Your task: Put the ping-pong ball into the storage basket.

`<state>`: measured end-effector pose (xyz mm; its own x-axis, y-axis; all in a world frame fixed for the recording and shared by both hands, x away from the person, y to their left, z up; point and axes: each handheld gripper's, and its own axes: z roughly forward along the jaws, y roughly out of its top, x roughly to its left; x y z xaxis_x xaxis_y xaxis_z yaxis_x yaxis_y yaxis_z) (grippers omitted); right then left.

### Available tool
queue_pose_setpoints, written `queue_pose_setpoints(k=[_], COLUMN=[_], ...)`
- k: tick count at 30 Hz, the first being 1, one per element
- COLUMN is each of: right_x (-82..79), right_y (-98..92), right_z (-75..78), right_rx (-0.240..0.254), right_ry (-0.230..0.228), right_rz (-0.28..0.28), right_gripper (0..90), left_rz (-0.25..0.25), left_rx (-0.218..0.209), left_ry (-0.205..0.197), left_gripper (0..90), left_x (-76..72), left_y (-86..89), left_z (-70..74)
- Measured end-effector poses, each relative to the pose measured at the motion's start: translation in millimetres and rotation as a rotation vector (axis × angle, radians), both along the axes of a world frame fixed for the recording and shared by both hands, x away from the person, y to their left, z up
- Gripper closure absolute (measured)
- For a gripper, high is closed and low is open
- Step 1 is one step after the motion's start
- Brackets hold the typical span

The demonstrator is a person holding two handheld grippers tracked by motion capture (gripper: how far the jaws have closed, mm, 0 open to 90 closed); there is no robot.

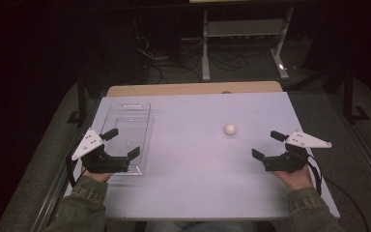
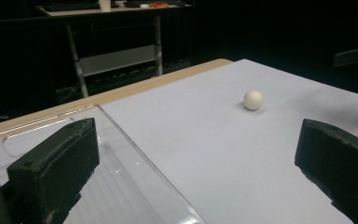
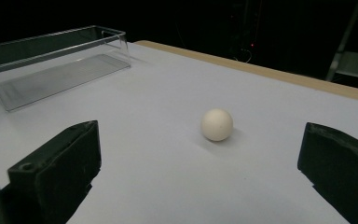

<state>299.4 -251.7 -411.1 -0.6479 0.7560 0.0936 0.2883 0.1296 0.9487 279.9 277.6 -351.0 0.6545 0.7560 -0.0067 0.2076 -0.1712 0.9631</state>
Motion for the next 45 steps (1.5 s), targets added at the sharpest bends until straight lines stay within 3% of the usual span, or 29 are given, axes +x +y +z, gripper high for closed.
queue_pose_setpoints(k=[6,11,16,28,45], right_x=[0.1,0.1,0.0,-0.2,0.3], right_y=[0.0,0.2,-0.1,0.8,0.4], right_z=[0.0,-0.2,0.0,0.0,-0.3], right_rx=[0.004,0.005,0.006,0.003,0.001], right_ry=[0.007,0.014,0.013,0.019,0.021], right_rz=[0.005,0.01,0.01,0.009,0.007], right_gripper=[0.0,0.0,0.0,0.0,0.0], left_rz=[-0.011,-0.029,-0.037,-0.063,-0.113], left_rx=[0.011,0.044,0.035,0.065,0.139], left_ry=[0.004,0.003,0.015,0.018,0.027], left_gripper=[0.0,0.0,0.0,0.0,0.0], left_x=[3.4,6.6,9.4,17.2,32.7], left_y=[-5.1,-10.7,-12.9,-23.4,-40.1], left_z=[4.4,10.6,14.2,21.9,38.2])
